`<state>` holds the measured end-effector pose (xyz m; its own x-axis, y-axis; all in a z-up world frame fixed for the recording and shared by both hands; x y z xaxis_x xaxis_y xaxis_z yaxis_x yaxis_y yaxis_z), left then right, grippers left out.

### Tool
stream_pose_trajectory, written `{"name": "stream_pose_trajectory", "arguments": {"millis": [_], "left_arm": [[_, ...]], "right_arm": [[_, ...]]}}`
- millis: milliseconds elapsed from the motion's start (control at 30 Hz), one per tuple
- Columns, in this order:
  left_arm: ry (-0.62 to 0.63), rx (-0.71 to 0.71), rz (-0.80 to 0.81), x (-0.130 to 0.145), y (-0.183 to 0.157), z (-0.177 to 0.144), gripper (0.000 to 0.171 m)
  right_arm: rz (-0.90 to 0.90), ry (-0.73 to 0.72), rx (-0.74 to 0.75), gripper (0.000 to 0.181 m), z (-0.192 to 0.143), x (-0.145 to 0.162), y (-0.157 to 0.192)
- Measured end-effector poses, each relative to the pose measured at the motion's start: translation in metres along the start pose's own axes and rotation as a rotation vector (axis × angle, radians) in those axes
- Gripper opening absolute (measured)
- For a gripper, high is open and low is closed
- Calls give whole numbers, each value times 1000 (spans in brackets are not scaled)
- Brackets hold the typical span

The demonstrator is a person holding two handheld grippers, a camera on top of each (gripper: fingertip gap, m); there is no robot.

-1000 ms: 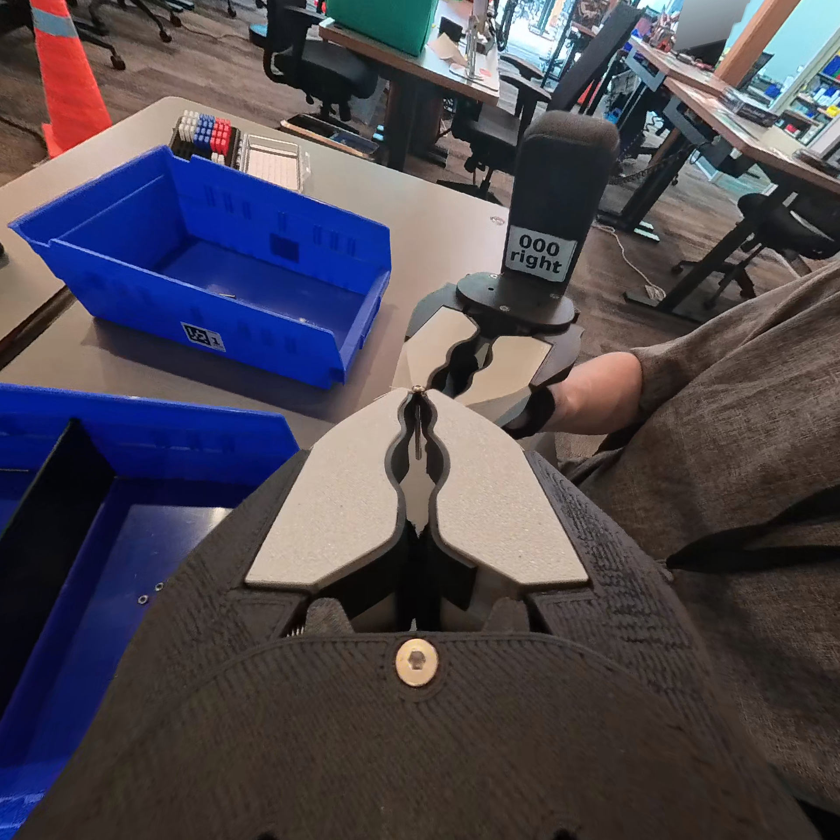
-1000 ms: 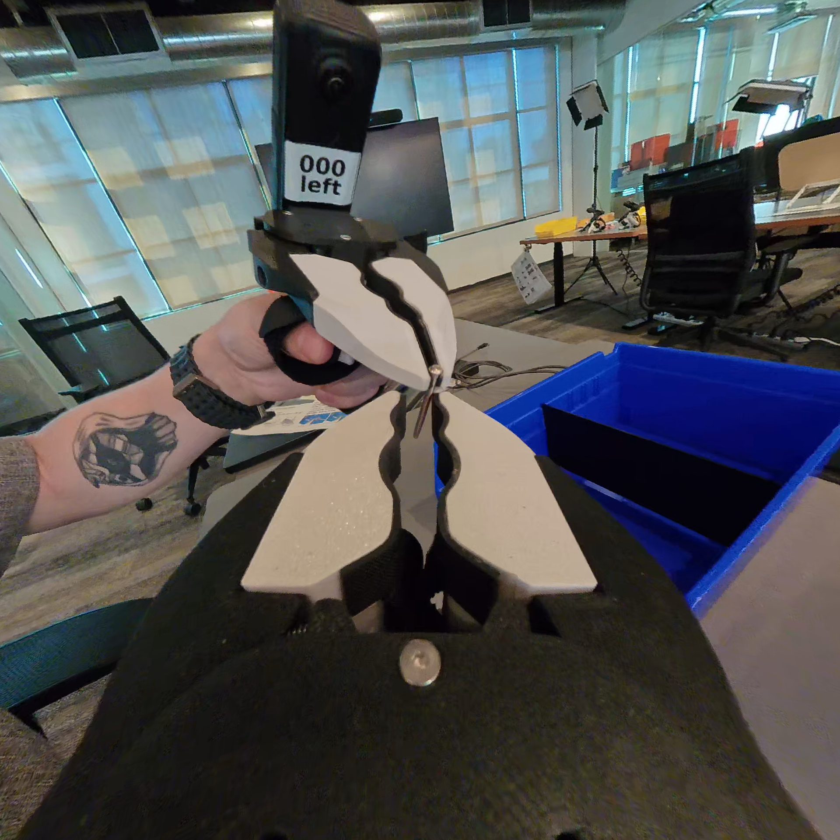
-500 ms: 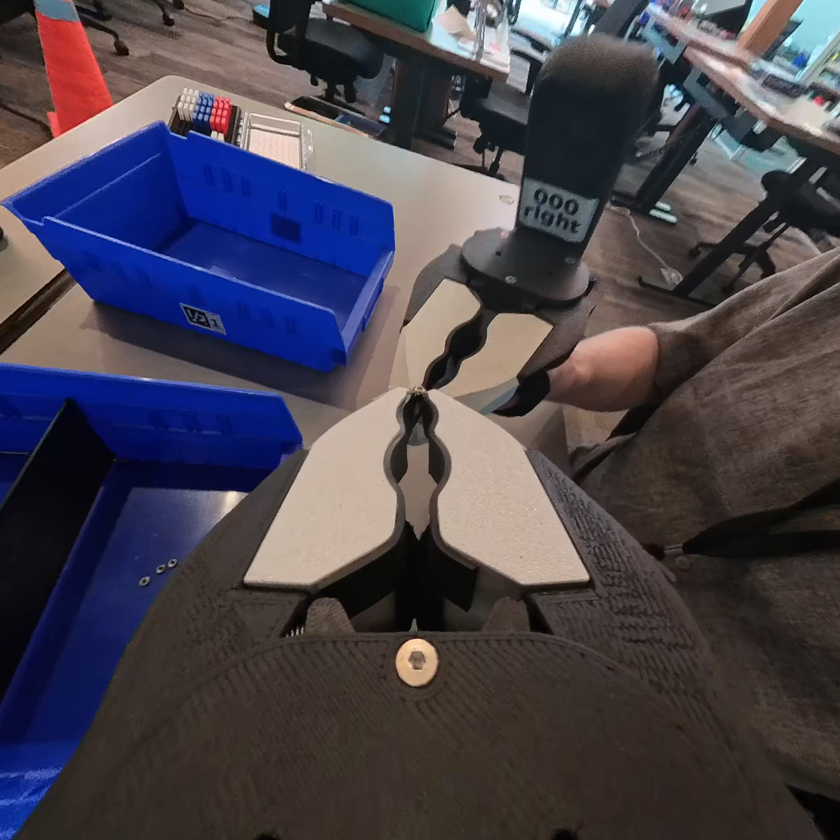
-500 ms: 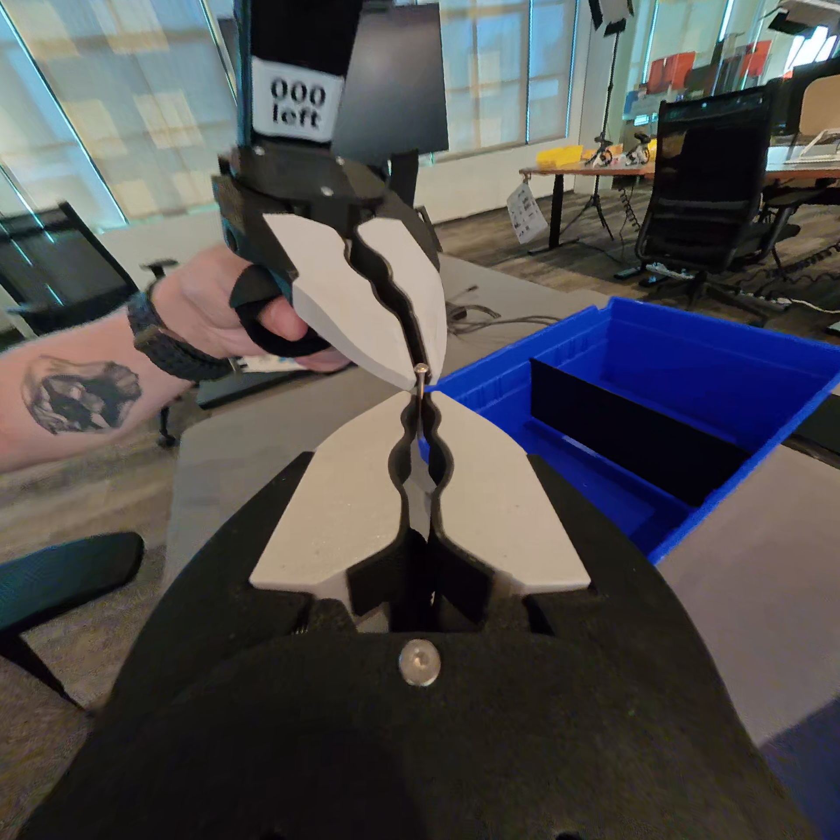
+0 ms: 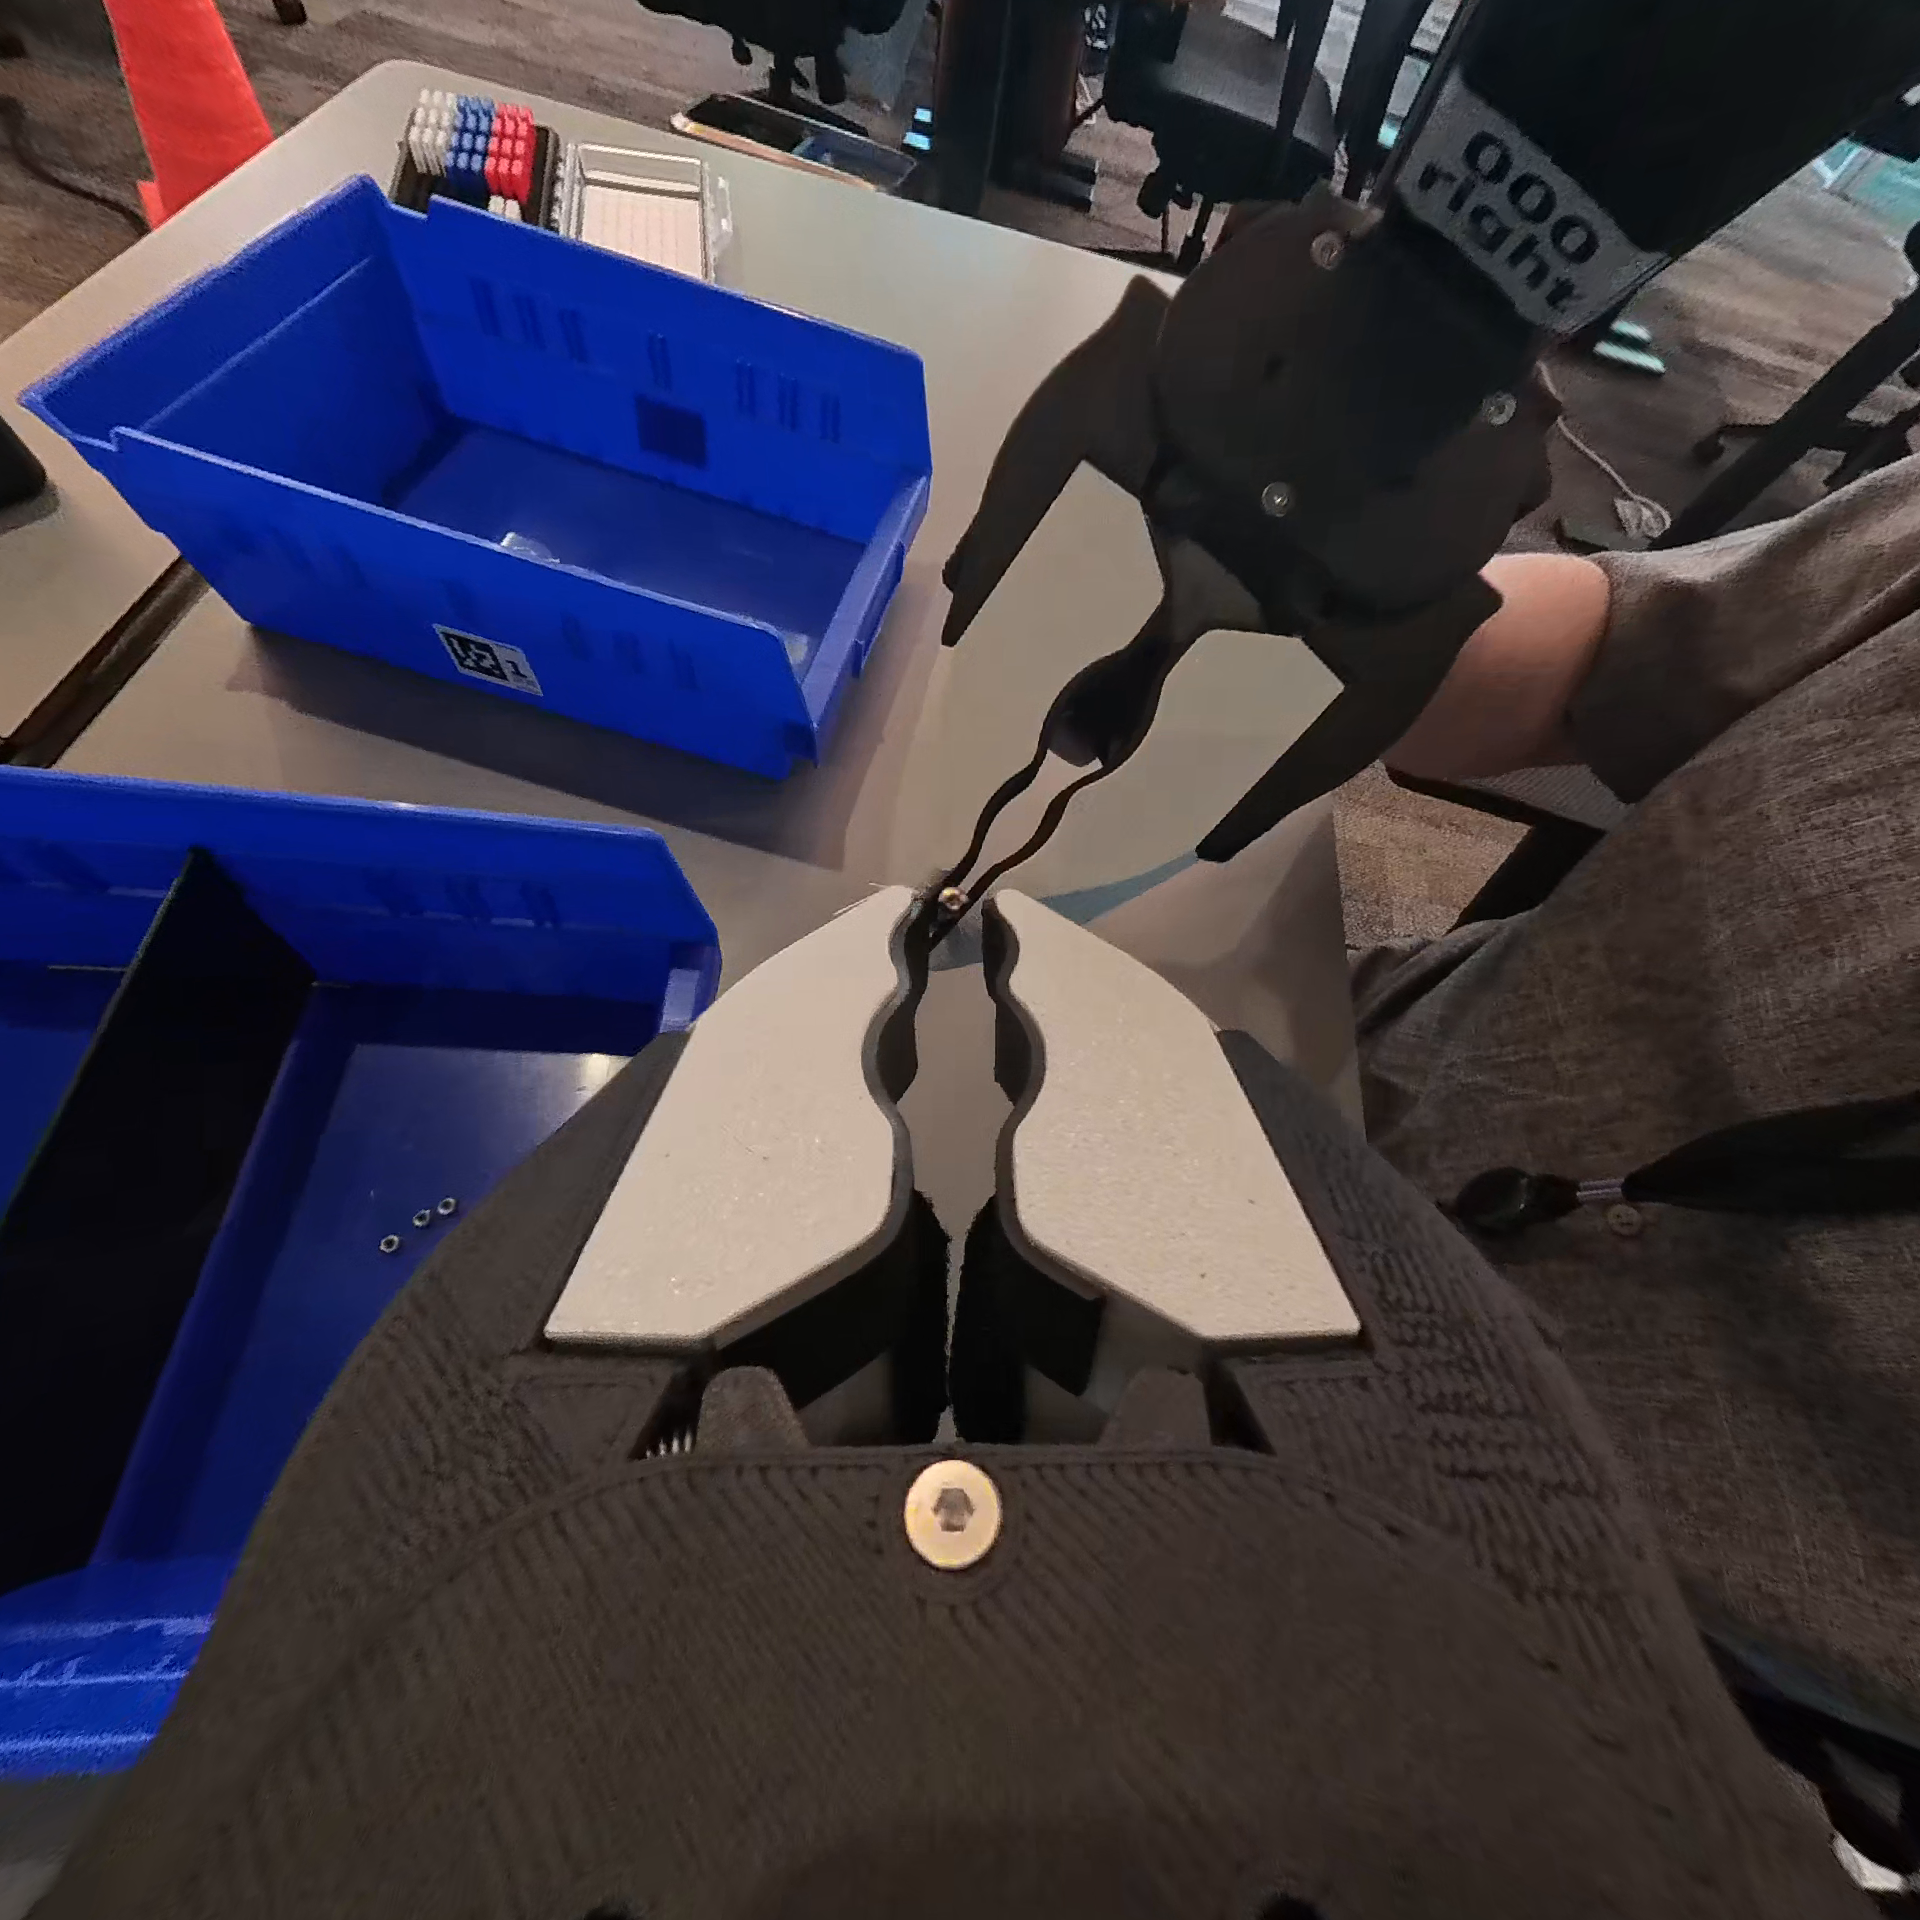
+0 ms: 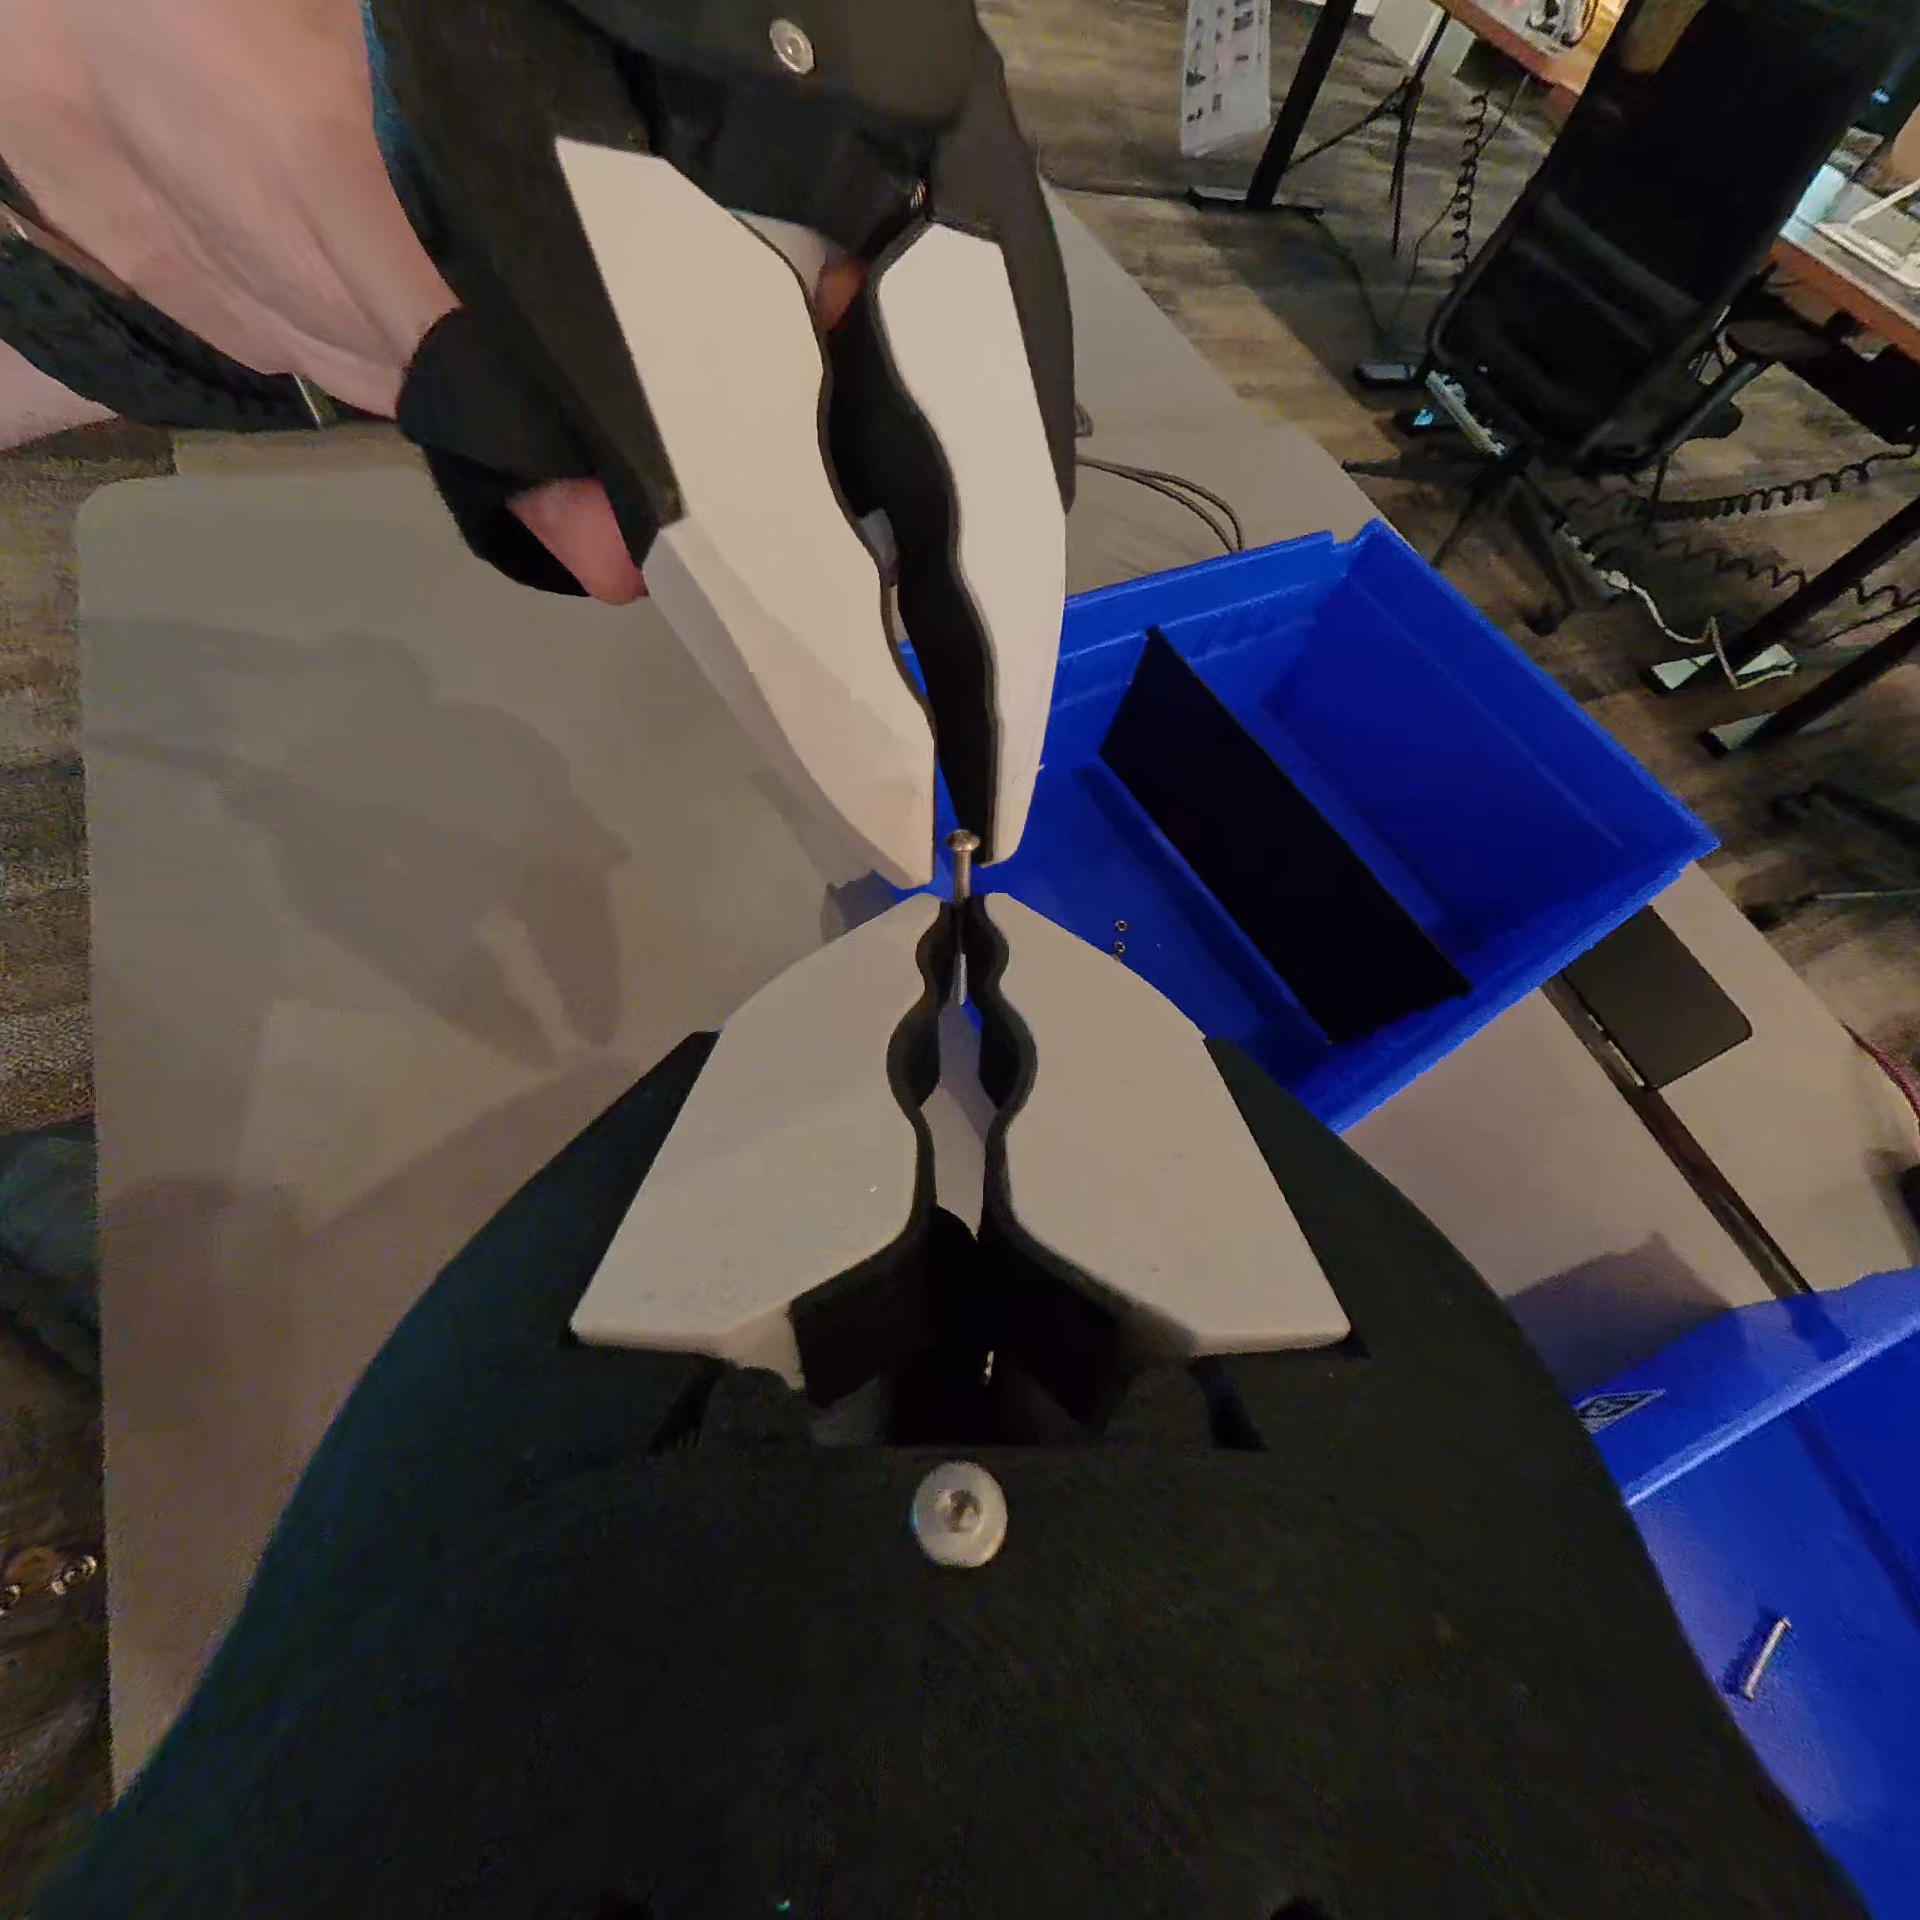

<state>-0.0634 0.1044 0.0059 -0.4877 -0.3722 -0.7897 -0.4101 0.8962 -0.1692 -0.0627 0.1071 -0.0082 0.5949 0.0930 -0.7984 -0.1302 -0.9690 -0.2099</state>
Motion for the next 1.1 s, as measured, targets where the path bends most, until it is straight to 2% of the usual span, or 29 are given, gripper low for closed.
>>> {"name": "stream_pose_trajectory", "arguments": {"millis": [333,600,767,867,933,1100], "left_arm": [[-46,21,-20,1,-2,0,4],[-195,66,-89,-7,-3,-8,4],[-342,93,-144,-17,-2,-17,4],[-383,89,-158,-20,-1,-17,4],[-361,95,-159,-20,-2,-13,4],[-338,82,-157,-21,-1,-10,4]], "right_arm": [[-15,4,4,2,2,-1,3],[38,-94,-29,5,-6,-7,0],[225,-314,-130,17,-22,-12,-9],[430,-510,-226,13,-34,-10,-14],[514,-542,-302,9,-31,-3,-9],[552,-555,-328,9,-26,3,-4]]}}
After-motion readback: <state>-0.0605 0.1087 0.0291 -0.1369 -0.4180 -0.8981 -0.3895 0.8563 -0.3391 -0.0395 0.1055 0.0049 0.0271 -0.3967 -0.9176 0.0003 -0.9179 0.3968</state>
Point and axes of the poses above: each gripper's, where its closed fingertips meet, z out along the fingers, x out of its underside, y = z × x across the jaws, the point moved 1 cm from there along -z, back along the fingers, and after that the axes turned 7 degrees about y, right-handed, at the moved point
